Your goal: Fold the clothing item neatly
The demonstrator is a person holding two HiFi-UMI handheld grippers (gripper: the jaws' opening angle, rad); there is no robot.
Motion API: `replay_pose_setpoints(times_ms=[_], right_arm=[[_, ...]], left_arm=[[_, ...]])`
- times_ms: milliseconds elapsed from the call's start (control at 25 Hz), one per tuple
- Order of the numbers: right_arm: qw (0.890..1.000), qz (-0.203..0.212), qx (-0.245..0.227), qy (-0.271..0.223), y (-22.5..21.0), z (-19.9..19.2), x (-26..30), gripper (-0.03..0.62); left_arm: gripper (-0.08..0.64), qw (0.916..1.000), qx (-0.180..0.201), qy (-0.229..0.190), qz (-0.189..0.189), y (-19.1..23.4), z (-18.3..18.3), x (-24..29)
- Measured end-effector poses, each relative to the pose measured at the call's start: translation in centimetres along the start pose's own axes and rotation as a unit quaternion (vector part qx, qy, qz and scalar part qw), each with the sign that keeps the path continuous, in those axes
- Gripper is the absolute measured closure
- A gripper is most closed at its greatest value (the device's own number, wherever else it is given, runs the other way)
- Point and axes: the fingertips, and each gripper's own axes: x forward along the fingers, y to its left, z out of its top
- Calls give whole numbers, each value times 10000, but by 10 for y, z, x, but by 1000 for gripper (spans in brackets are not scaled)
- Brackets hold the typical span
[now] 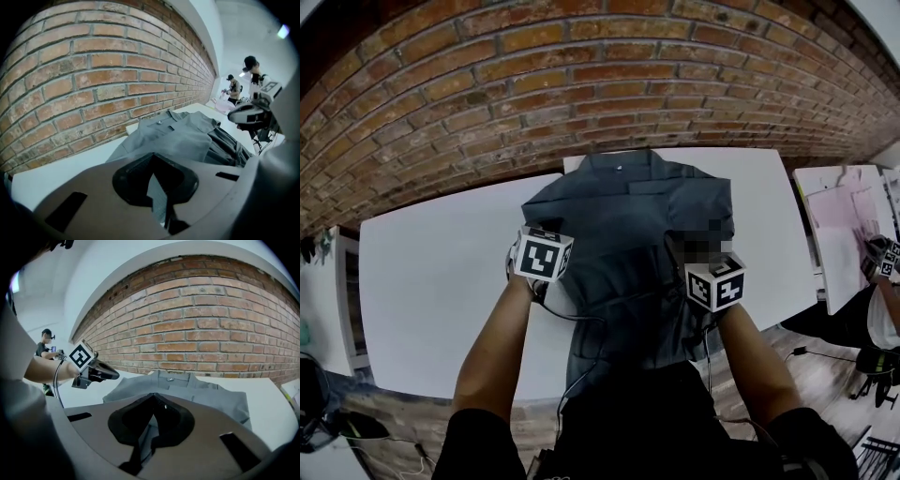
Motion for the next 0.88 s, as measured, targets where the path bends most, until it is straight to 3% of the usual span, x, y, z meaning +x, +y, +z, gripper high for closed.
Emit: replay_pose_setpoints(times_ms=[160,320,440,680,880], right_arm=[[9994,101,-329,1,-33,29,8,591],[9984,361,-397,205,-76,46,36,591],[9955,534,-704,339,-103,58,64,591],[9885,1034,-832,724,-144,59,136,588],[9757,1364,-1228,1197,-158,47,183,487]], left_arm=[[561,9997,233,-61,-19,17,25,14],[561,9998,179,-57,-113,29,56,39],[560,9995,120,95,-268,34,72,60],[497,9970,554,493,-239,43,85,114],[465,9938,756,760,-292,45,89,151]])
